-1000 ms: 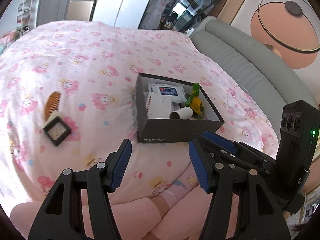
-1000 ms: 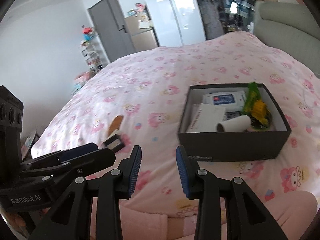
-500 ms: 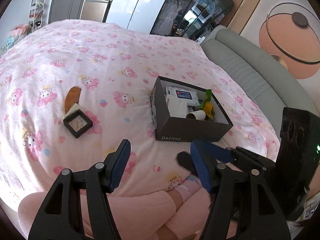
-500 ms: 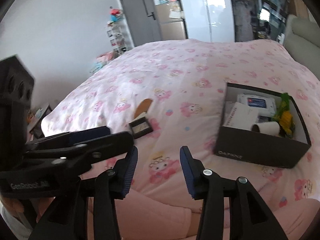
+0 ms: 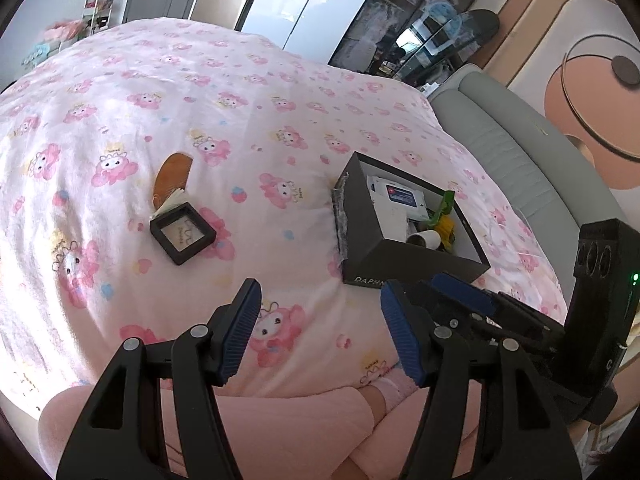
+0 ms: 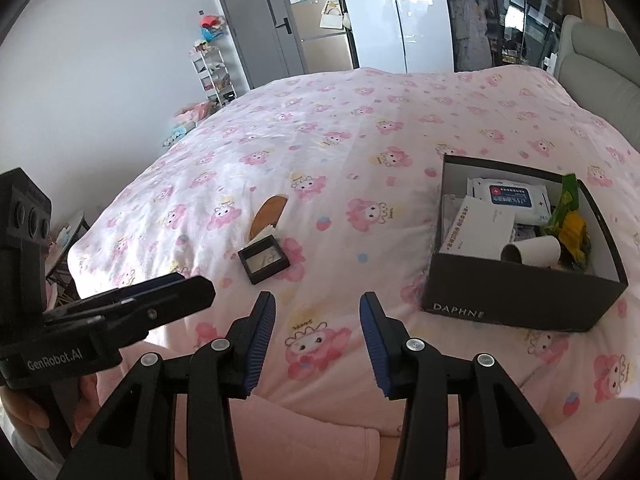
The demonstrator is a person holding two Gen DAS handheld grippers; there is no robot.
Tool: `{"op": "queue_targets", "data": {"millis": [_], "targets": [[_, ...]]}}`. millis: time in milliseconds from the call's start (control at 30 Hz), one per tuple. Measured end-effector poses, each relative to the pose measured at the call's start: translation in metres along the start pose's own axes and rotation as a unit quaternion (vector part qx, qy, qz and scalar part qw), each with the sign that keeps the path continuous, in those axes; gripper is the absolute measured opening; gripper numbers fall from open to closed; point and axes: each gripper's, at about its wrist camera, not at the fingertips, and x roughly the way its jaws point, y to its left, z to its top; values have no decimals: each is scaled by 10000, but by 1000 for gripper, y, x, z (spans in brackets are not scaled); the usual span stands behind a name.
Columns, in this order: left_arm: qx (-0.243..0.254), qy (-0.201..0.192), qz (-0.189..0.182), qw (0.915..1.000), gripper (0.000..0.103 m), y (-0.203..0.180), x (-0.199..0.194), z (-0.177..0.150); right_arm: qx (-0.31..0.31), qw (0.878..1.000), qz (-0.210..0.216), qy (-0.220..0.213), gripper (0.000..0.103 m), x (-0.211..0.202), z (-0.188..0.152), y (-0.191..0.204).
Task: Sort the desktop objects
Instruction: 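Move the left tool back toward the black square photo frame, then grasp the black square photo frame with the left gripper and lift it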
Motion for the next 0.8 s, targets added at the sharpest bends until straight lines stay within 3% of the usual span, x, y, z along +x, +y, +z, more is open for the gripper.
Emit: {"op": "queue_targets", "data": {"millis": [400, 800], "targets": [[-374, -16, 15, 9993, 63, 36, 12, 10, -336, 9993, 84, 113, 40, 36, 20, 27], [-1067, 137, 201, 9940, 62, 94, 57, 36, -399, 9980, -35, 489, 40, 103, 47, 35]]}}
